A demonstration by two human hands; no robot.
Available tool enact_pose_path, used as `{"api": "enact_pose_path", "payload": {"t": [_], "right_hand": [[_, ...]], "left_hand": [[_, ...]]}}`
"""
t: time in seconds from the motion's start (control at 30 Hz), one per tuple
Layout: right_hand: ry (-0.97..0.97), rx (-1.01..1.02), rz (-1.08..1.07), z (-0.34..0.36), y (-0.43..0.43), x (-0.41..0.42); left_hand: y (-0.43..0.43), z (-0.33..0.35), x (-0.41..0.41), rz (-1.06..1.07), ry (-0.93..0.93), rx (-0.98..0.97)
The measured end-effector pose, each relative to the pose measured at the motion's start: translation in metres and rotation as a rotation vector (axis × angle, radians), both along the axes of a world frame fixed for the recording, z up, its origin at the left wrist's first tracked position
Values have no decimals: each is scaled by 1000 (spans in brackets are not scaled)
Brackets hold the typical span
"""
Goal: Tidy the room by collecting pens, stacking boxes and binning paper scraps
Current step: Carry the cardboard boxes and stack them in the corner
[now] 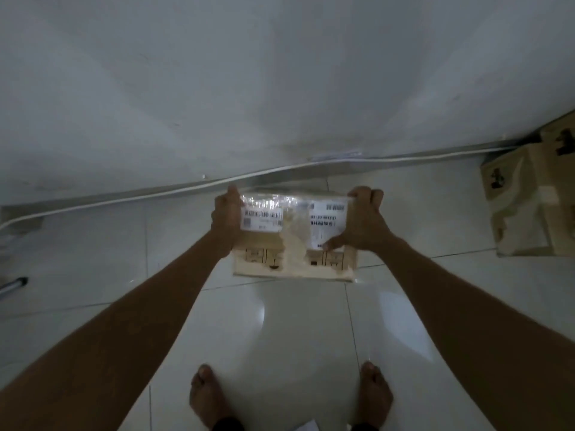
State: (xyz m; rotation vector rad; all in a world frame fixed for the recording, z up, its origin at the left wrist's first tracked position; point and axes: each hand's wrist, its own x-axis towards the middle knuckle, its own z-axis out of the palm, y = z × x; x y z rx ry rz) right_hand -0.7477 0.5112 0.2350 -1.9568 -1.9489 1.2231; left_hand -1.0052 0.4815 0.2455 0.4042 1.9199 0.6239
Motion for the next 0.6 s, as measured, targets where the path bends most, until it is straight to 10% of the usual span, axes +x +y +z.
{"api": "enact_pose_path", "payload": {"t": [0.13,0.6], "right_hand": [[144,26,-81,0,-64,11],[119,-268,-605,-78,-208,14]], "left_hand": [[-45,1,-5,208,-409,-128],[-151,-83,9,-14,-305,-528]]}}
